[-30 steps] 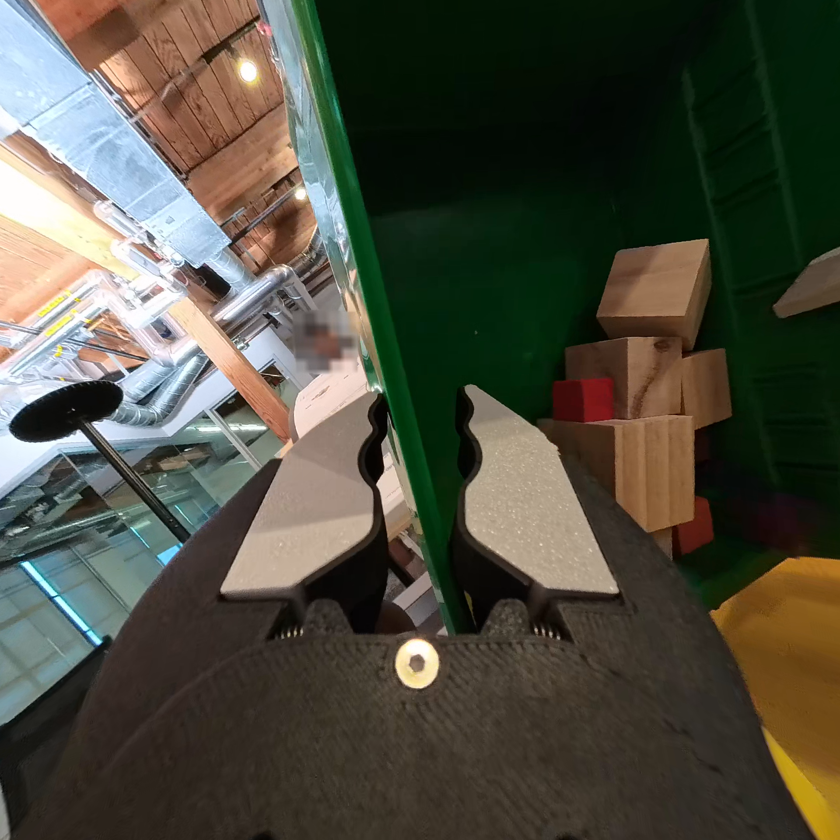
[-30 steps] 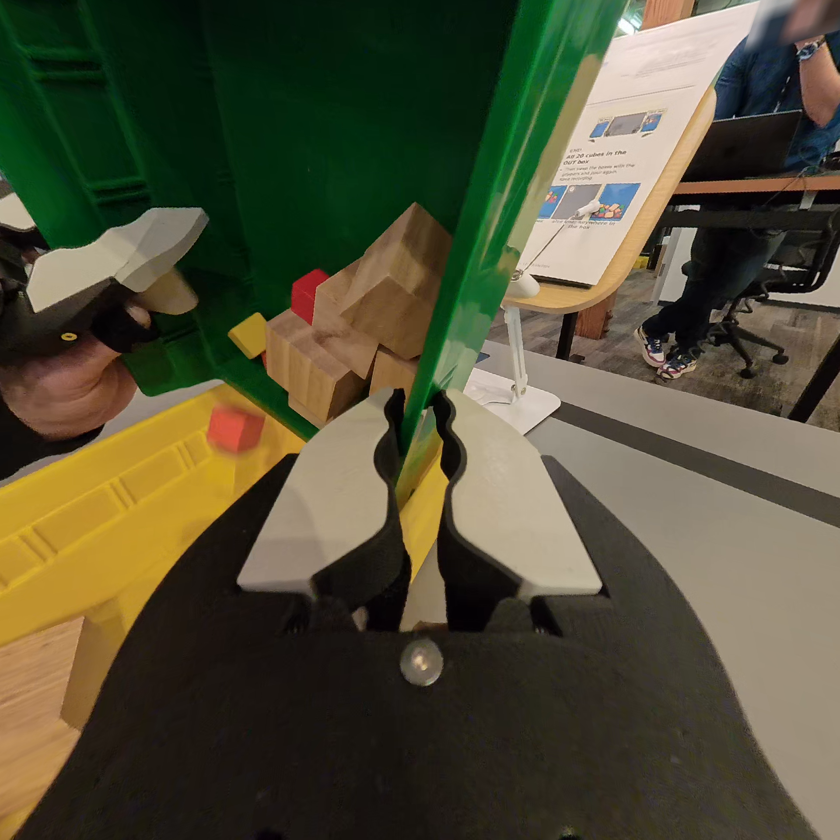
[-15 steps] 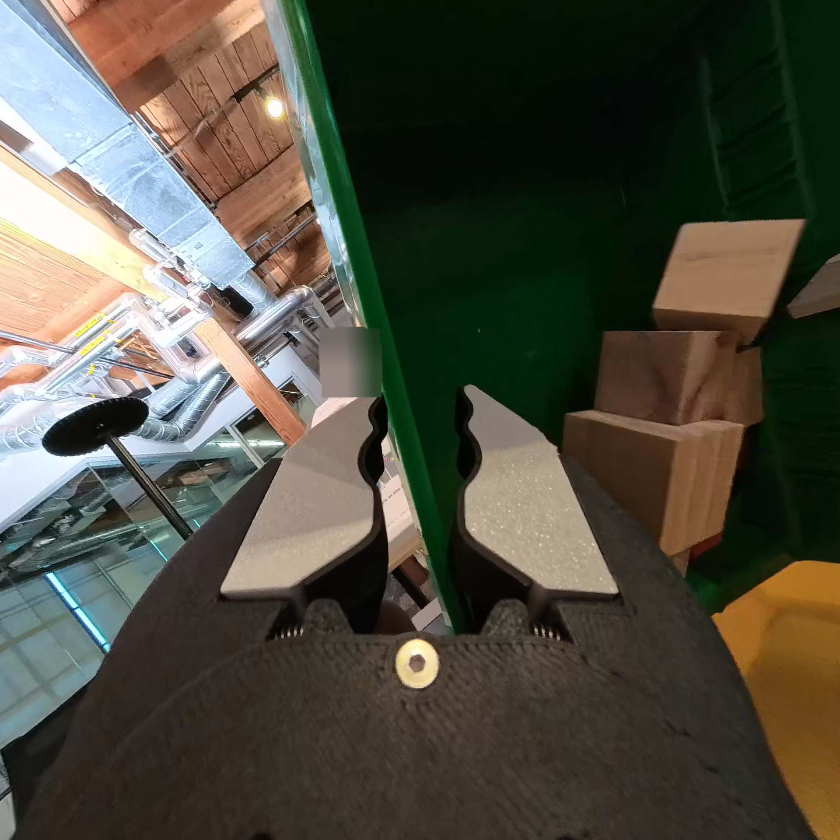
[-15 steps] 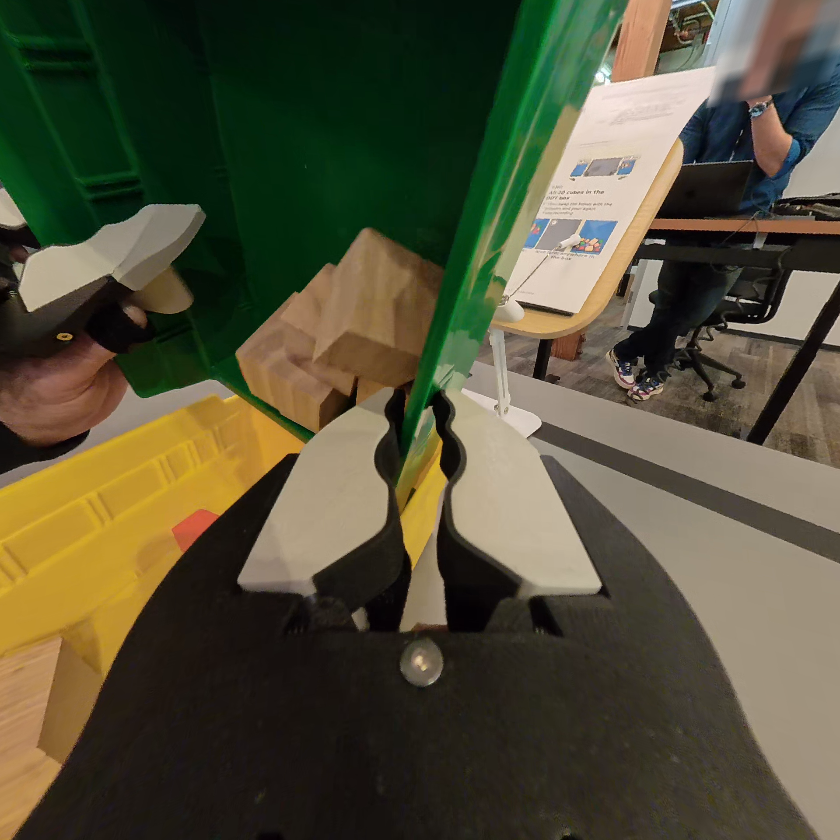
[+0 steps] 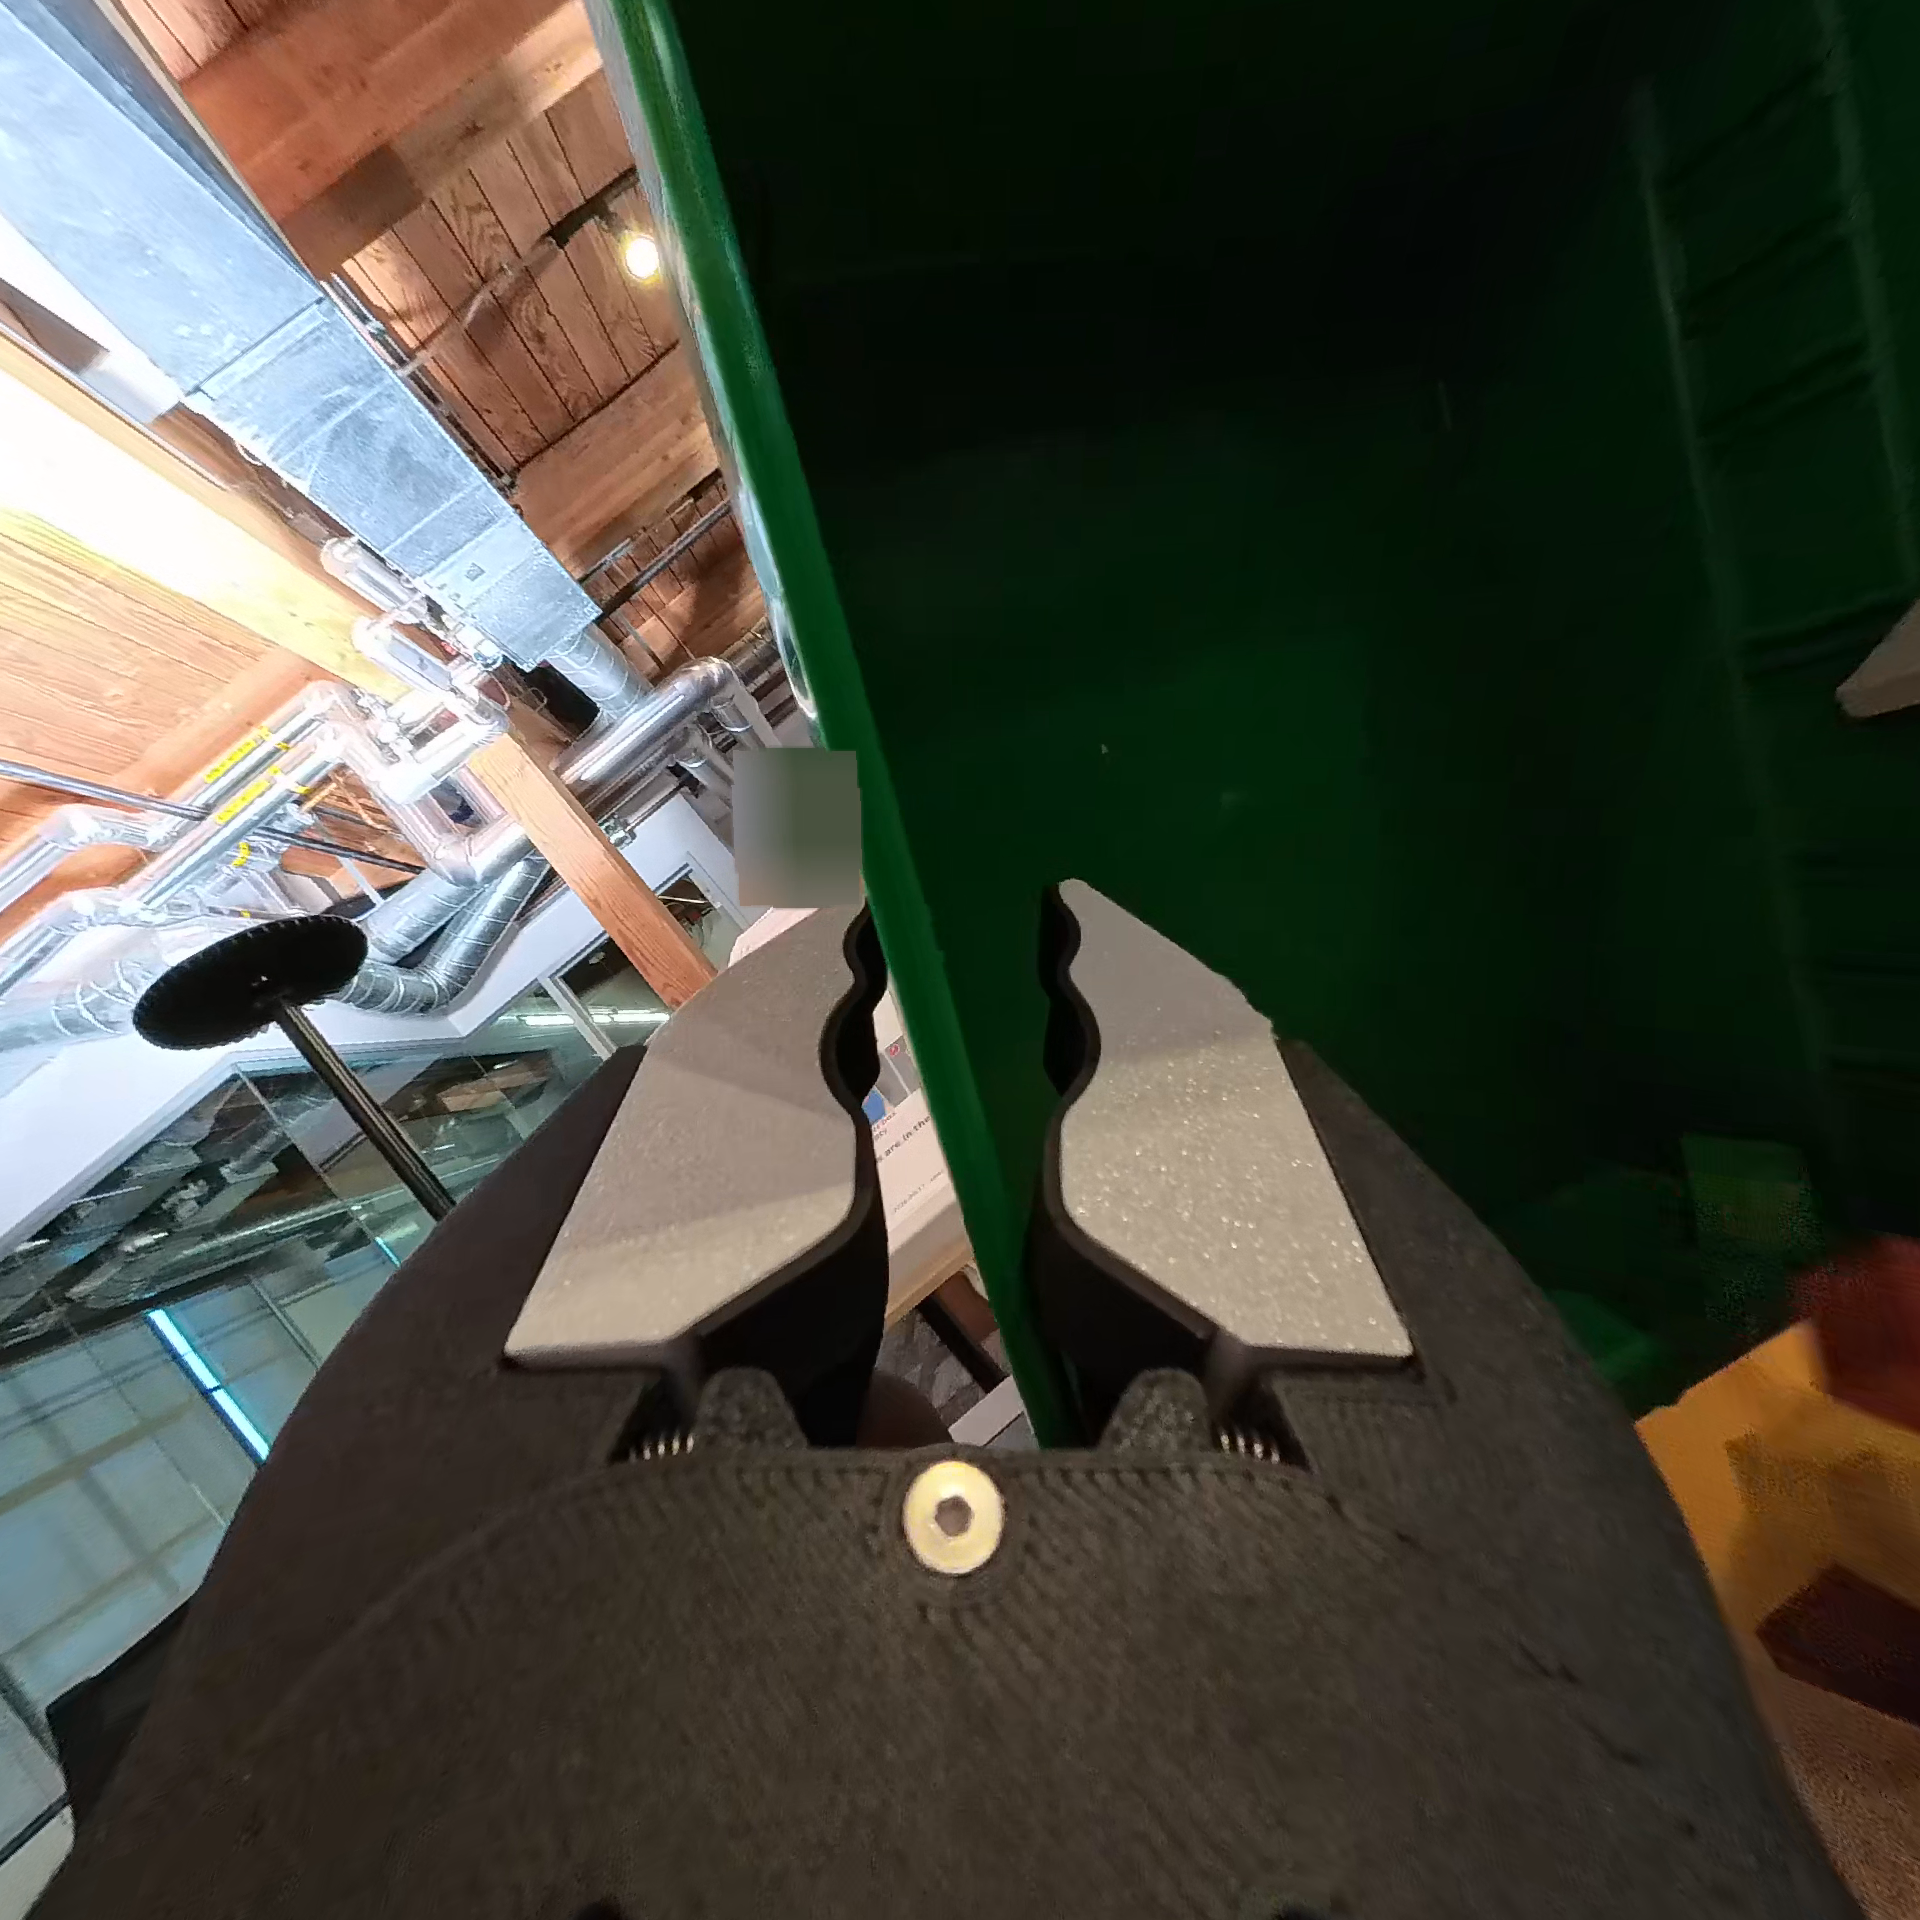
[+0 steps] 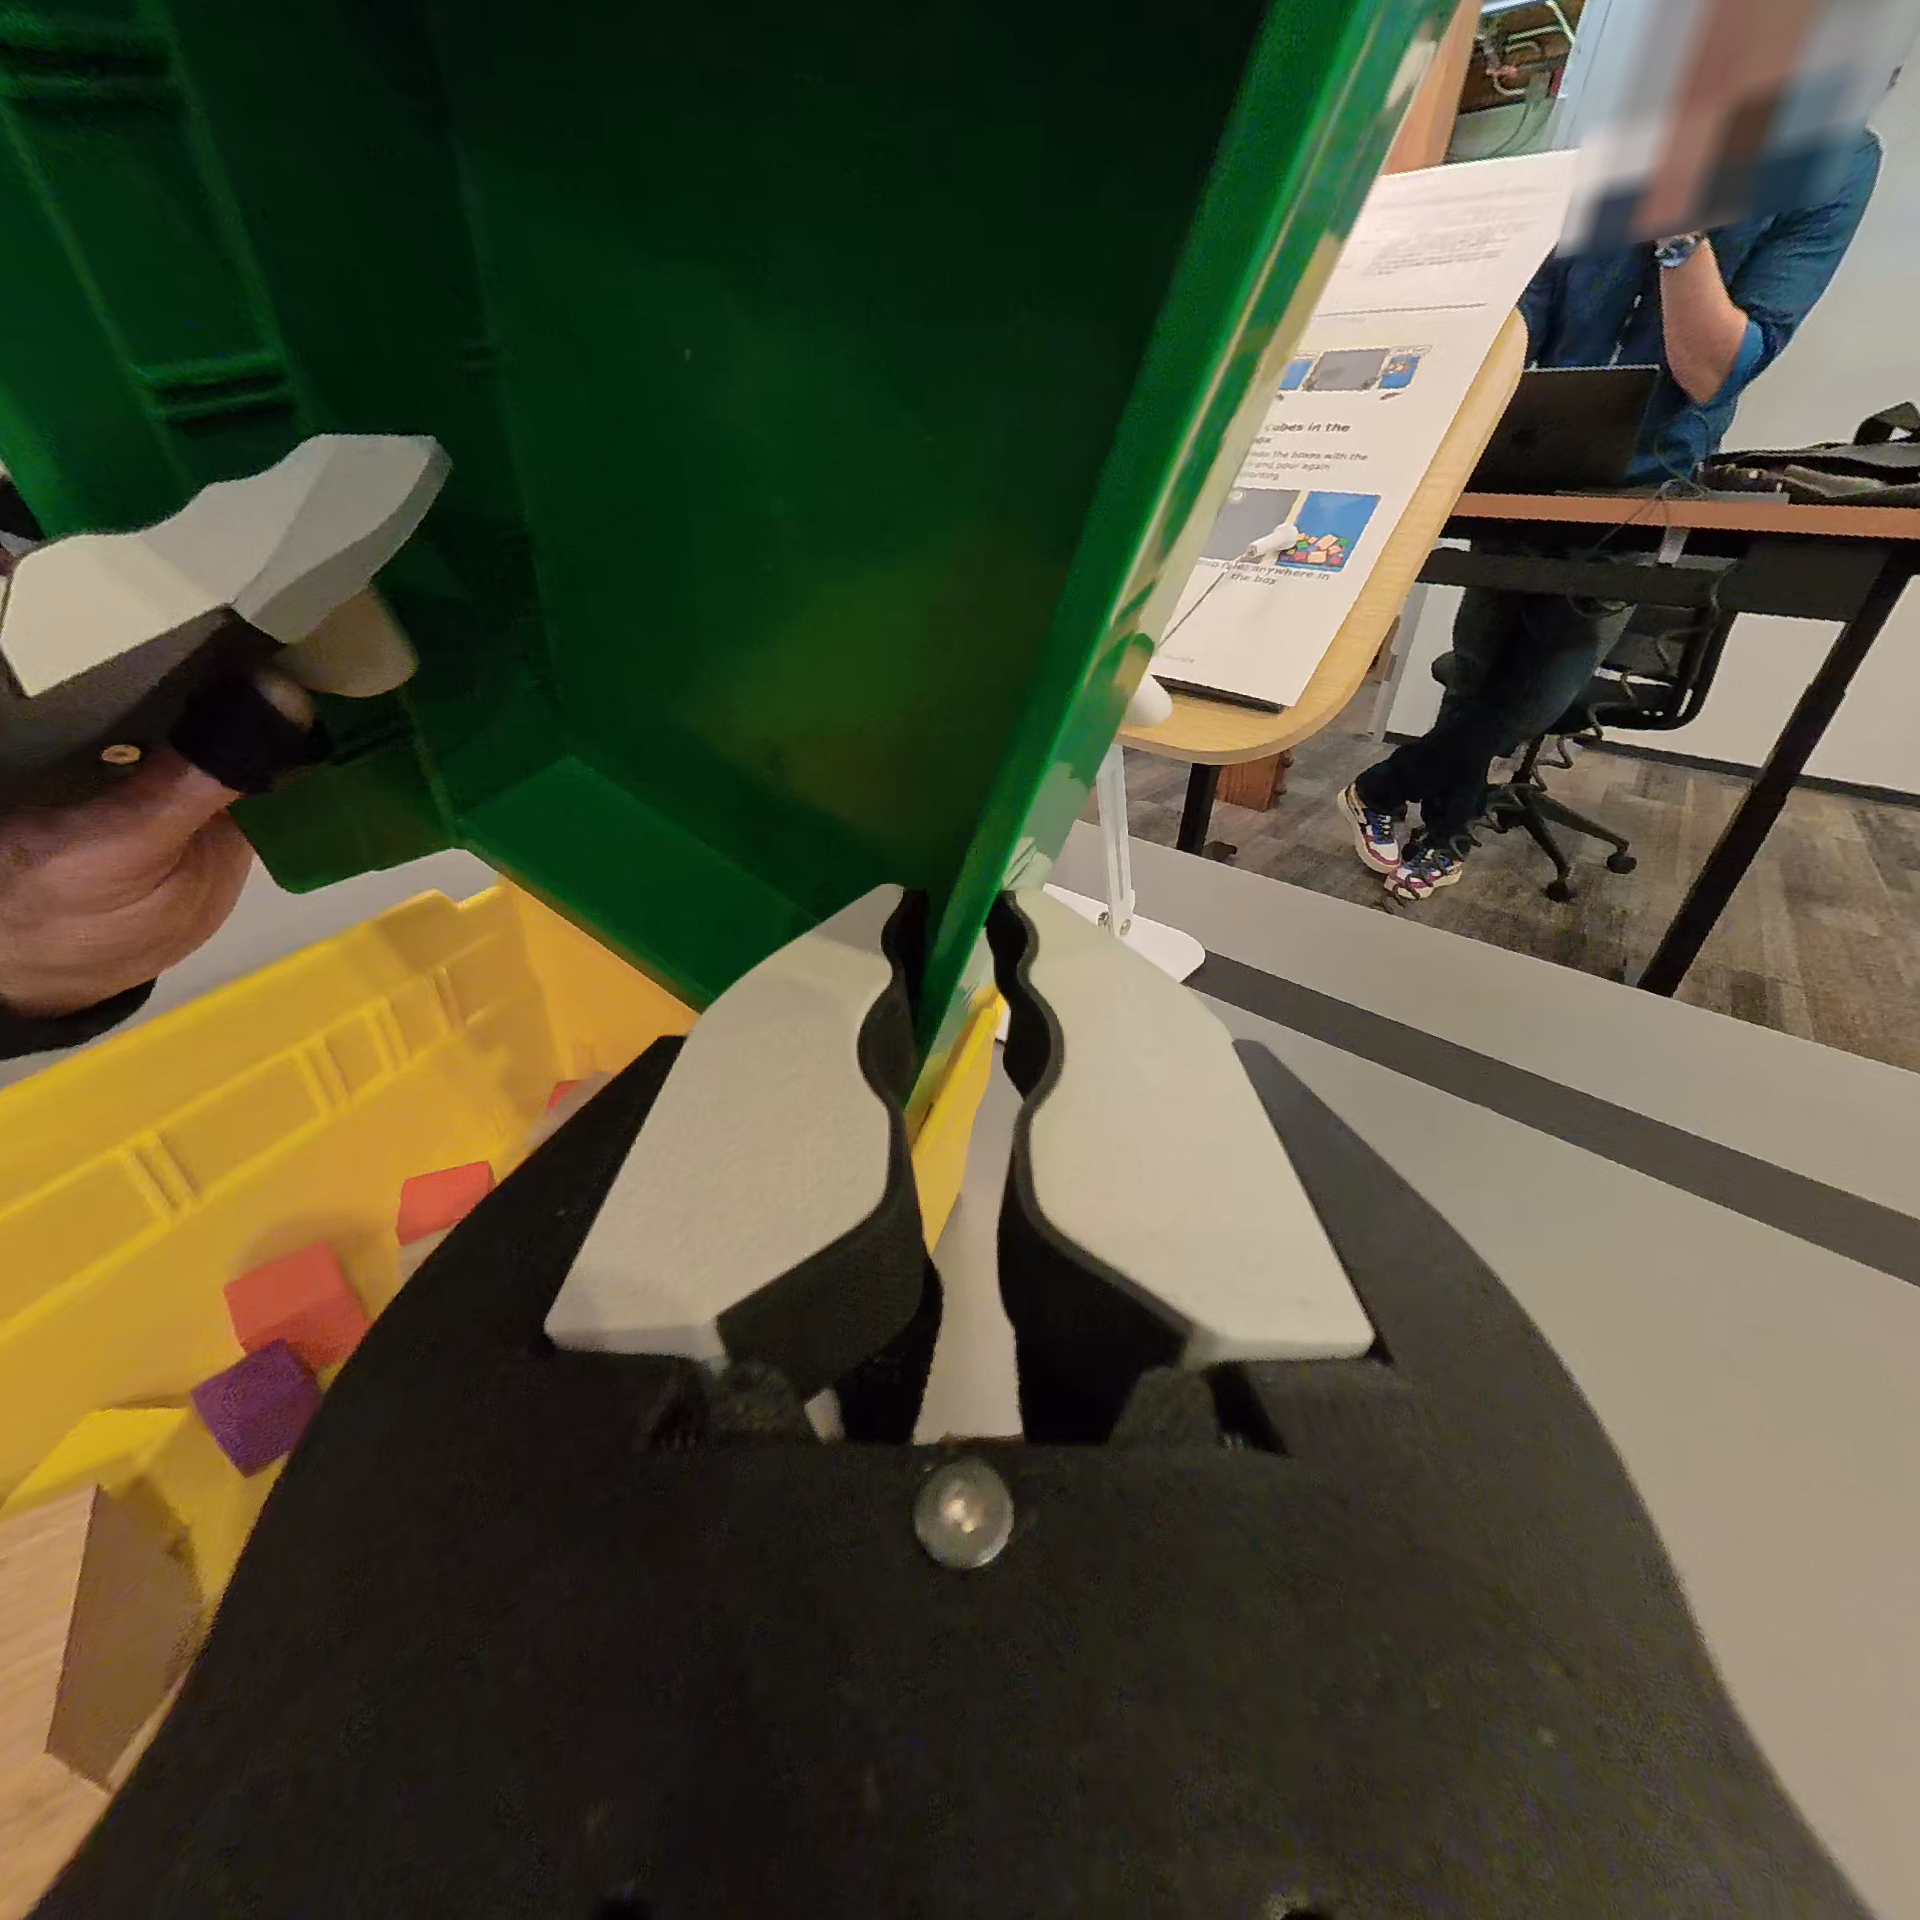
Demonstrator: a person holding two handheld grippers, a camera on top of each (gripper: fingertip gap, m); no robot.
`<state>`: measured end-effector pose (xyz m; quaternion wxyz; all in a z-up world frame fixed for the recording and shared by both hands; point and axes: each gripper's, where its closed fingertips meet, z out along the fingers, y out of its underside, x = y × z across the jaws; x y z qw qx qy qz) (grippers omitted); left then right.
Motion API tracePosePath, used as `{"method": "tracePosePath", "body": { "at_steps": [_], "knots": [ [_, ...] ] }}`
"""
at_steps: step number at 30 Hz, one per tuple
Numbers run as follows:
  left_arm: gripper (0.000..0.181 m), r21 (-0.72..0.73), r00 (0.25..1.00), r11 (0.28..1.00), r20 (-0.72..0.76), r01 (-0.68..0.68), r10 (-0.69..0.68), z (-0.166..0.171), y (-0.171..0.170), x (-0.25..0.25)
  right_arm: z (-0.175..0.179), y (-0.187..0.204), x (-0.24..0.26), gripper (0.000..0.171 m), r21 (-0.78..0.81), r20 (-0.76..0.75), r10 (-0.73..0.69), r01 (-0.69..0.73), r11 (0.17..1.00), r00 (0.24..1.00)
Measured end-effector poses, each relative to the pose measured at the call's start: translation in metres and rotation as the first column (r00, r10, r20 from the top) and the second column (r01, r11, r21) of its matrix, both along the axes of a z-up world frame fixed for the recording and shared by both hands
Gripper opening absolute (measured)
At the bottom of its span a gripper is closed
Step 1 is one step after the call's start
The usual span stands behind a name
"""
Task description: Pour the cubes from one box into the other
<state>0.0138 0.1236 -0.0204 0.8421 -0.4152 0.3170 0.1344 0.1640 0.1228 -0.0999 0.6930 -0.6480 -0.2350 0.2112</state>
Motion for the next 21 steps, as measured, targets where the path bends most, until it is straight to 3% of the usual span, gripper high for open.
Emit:
{"method": "tracePosePath", "body": {
  "at_steps": [13, 21],
  "knots": [
    [0.029, 0.062, 0.999, 0.998, 0.036, 0.015, -0.017, 0.03, -0.011, -0.001, 0.036, -0.005, 0.002, 0.007, 0.085, 0.013, -0.012, 0.011, 0.996, 1.0],
    [0.023, -0.059, 0.993, 0.995, 0.081, -0.082, 0.086, 0.071, 0.002, -0.031, 0.093, -0.008, -0.019, 0.008, 0.066, 0.086, 0.003, -0.009, 0.998, 0.996]
  ]
}}
